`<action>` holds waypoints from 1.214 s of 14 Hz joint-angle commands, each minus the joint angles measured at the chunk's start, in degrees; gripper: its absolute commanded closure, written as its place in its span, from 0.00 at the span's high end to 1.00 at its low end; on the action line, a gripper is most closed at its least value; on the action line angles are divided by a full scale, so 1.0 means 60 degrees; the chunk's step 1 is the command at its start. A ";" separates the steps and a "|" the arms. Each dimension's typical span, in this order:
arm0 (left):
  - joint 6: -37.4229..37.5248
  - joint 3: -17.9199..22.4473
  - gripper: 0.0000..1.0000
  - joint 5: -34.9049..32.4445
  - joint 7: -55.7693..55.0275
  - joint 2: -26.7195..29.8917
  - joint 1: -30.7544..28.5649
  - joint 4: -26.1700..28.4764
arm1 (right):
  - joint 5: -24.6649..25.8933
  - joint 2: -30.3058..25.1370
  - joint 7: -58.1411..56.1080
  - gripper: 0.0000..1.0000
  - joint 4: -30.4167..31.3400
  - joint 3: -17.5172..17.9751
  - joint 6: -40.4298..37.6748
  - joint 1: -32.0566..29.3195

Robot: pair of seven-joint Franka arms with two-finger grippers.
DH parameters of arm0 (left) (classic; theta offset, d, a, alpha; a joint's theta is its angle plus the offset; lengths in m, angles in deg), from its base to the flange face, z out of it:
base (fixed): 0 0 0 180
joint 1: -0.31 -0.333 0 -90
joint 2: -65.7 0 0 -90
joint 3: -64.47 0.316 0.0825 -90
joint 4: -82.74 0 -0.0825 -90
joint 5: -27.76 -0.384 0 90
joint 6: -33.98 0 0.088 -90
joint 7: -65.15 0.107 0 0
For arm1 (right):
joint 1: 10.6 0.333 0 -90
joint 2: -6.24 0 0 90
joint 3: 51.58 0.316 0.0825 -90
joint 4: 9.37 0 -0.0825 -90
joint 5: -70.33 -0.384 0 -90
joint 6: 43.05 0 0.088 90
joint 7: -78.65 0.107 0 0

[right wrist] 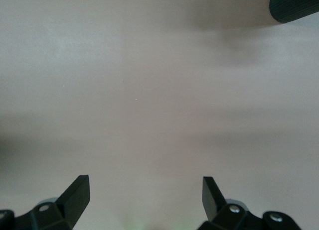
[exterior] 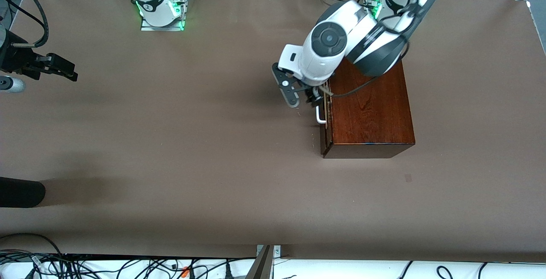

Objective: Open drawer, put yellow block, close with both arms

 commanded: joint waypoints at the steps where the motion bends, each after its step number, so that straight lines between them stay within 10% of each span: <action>1: 0.1722 0.0017 1.00 0.0268 -0.1570 0.0530 -0.0688 -0.0878 | -0.0083 -0.0166 0.0058 1.00 0.0123 0.0030 0.0069 -0.0061; 7: 0.3398 0.1125 1.00 0.0282 -0.1530 0.1261 -0.1966 -0.1805 | -0.0112 -0.0166 0.0058 1.00 0.0123 0.0030 0.0083 -0.0061; 17: 0.1538 0.4762 1.00 0.0854 -0.2668 0.3854 -0.1542 0.1020 | -0.0127 -0.0166 0.0058 1.00 0.0123 0.0030 0.0098 -0.0061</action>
